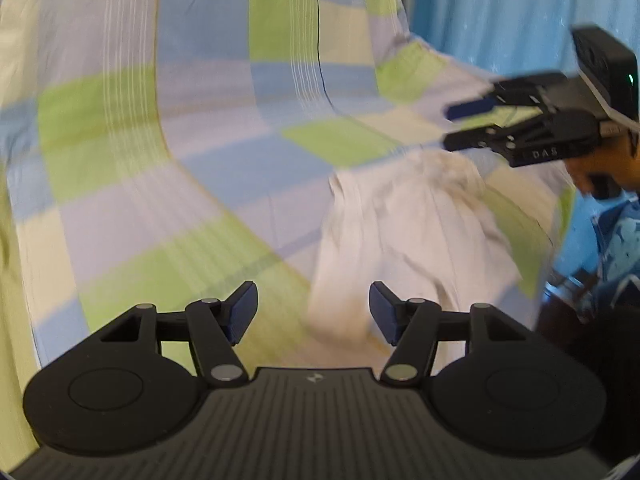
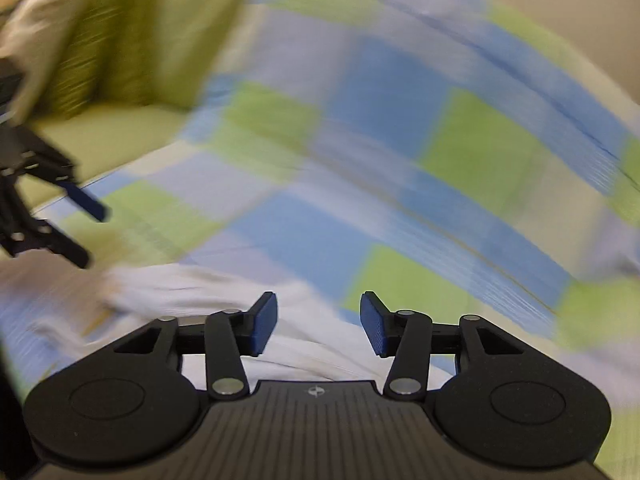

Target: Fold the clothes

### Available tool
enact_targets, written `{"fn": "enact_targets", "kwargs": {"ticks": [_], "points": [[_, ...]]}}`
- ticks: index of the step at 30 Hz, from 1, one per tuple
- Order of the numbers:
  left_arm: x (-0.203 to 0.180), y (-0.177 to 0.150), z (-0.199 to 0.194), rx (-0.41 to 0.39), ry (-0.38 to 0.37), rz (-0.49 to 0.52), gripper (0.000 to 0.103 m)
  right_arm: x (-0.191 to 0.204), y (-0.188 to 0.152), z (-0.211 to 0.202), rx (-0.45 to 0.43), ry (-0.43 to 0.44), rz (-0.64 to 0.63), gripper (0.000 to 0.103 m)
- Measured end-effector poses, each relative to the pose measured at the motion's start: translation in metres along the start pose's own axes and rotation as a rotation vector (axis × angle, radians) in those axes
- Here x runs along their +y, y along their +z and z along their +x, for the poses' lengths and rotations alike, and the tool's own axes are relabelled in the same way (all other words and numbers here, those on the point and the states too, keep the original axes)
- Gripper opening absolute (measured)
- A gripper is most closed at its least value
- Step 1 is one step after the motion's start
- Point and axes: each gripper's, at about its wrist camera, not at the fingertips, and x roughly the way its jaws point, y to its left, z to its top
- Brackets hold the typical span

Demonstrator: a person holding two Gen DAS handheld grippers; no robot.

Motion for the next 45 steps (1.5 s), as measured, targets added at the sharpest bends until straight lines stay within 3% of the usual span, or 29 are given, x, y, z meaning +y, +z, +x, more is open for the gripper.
{"fn": "enact_targets", "kwargs": {"ticks": [3, 6, 9, 18, 19, 21, 22, 24, 26, 30, 35, 43, 45], "points": [[-0.009, -0.022, -0.003, 0.024, -0.063, -0.025, 0.057, 0.032, 0.017, 0.03, 0.047, 0.153, -0.202, 0.053], [-0.016, -0.033, -0.002, 0.032, -0.118, -0.038, 0.057, 0.056, 0.029, 0.056, 0.099, 0.209, -0.376, 0.054], [-0.018, -0.038, 0.002, 0.055, -0.164, -0.054, 0.056, 0.064, 0.038, 0.075, 0.139, 0.31, -0.434, 0.054], [-0.018, -0.045, 0.0, 0.042, -0.197, -0.056, 0.056, 0.075, 0.061, 0.11, 0.208, 0.432, -0.555, 0.056], [-0.019, -0.046, 0.0, 0.04, -0.196, -0.054, 0.056, 0.073, 0.063, 0.114, 0.231, 0.462, -0.537, 0.052], [-0.02, -0.047, 0.0, 0.036, -0.19, -0.047, 0.056, 0.071, 0.067, 0.119, 0.274, 0.506, -0.499, 0.027], [-0.021, -0.047, 0.0, 0.035, -0.188, -0.046, 0.056, 0.072, 0.067, 0.119, 0.291, 0.511, -0.483, 0.026], [-0.023, -0.048, -0.001, 0.033, -0.183, -0.044, 0.056, 0.072, 0.067, 0.115, 0.299, 0.507, -0.451, 0.012], [-0.024, -0.049, -0.002, 0.03, -0.176, -0.05, 0.056, 0.07, 0.065, 0.103, 0.272, 0.478, -0.42, 0.01], [-0.023, -0.047, -0.001, 0.023, -0.172, -0.094, 0.057, 0.051, 0.065, 0.068, 0.164, 0.421, -0.293, 0.009], [-0.02, -0.042, 0.002, 0.036, -0.224, -0.209, 0.057, 0.025, 0.065, 0.02, 0.009, 0.272, -0.164, 0.008], [-0.02, -0.049, -0.009, 0.065, -0.221, -0.268, 0.057, -0.031, 0.073, -0.051, -0.274, 0.048, 0.111, 0.007], [-0.027, -0.047, -0.01, 0.036, -0.173, -0.229, 0.057, -0.04, 0.075, -0.06, -0.297, 0.016, 0.143, 0.007]]}}
